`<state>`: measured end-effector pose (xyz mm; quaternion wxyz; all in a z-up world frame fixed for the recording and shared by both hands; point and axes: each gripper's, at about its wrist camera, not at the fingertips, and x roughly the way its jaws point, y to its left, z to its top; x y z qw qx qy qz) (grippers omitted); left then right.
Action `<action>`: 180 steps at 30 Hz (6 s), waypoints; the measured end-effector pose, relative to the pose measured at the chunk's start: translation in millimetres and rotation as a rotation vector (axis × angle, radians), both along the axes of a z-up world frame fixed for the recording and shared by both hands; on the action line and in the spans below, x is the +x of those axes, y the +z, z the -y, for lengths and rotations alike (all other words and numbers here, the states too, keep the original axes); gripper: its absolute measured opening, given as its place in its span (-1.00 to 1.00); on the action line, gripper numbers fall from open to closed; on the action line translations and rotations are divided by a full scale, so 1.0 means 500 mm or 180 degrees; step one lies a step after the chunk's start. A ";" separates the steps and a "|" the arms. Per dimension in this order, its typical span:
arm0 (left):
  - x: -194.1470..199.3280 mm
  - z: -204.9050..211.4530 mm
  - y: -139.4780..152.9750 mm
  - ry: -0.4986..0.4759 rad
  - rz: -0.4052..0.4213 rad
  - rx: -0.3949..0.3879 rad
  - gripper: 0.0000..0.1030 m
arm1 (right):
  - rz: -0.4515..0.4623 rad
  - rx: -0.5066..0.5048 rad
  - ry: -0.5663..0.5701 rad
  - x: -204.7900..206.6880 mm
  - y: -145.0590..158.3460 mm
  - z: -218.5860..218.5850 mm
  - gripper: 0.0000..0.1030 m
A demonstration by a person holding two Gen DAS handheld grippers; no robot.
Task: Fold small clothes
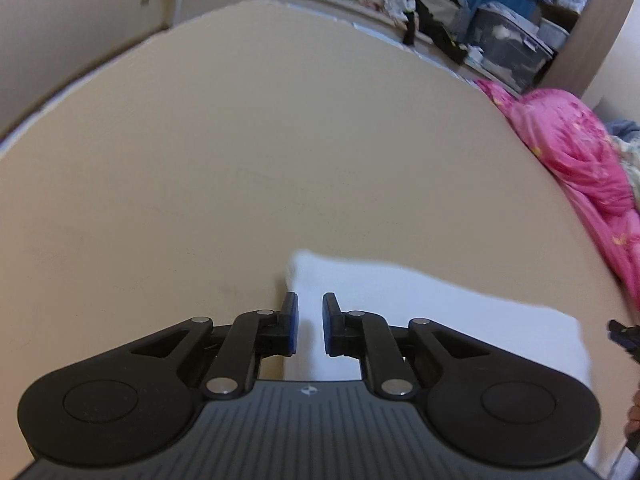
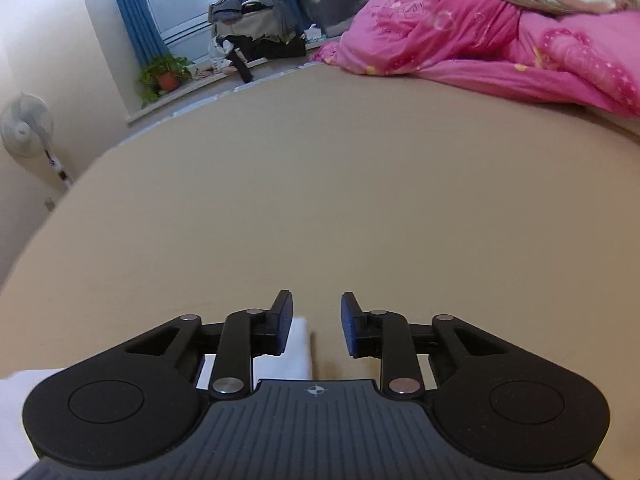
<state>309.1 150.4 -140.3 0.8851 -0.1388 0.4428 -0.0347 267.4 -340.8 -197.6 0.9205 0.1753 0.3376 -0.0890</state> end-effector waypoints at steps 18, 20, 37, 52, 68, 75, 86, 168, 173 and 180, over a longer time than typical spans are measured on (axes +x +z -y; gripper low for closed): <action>-0.229 0.020 -0.044 -0.0250 -0.0787 0.0413 -0.93 | -0.1048 0.0397 0.0278 -0.302 -0.027 -0.035 -0.93; -0.235 0.013 -0.044 -0.0185 -0.0785 0.0331 -0.93 | -0.0885 0.0461 0.0236 -0.319 -0.012 -0.029 -0.94; -0.235 0.035 -0.067 -0.0318 -0.0934 0.0683 -0.63 | -0.1328 0.0048 0.0705 -0.333 -0.056 -0.087 -0.69; -0.239 0.034 -0.052 -0.0332 -0.0751 0.0592 -0.63 | 0.0028 -0.0786 0.0329 -0.333 0.093 -0.090 -0.58; -0.240 -0.115 -0.043 0.0447 -0.0670 -0.0414 -0.04 | 0.0114 -0.0586 0.0449 -0.270 0.065 -0.070 -0.37; -0.211 -0.082 -0.071 0.0365 -0.0799 -0.0637 0.55 | 0.0106 -0.0518 0.0515 -0.253 0.070 -0.073 -0.37; -0.193 0.013 -0.115 0.0157 -0.0638 -0.0027 -0.64 | 0.0104 -0.0542 0.0489 -0.288 0.068 -0.066 -0.37; -0.114 0.508 -0.042 -0.1225 -0.0287 -0.0156 -0.40 | -0.0210 0.0860 0.0199 -0.134 -0.026 0.047 -0.04; -0.108 0.510 -0.045 -0.1214 -0.0249 -0.0150 -0.07 | -0.0226 0.0979 0.0280 -0.089 -0.060 0.041 -0.94; -0.043 0.499 -0.066 -0.1046 -0.0343 -0.0467 0.41 | -0.0438 0.0950 -0.0319 -0.096 -0.087 0.093 -0.56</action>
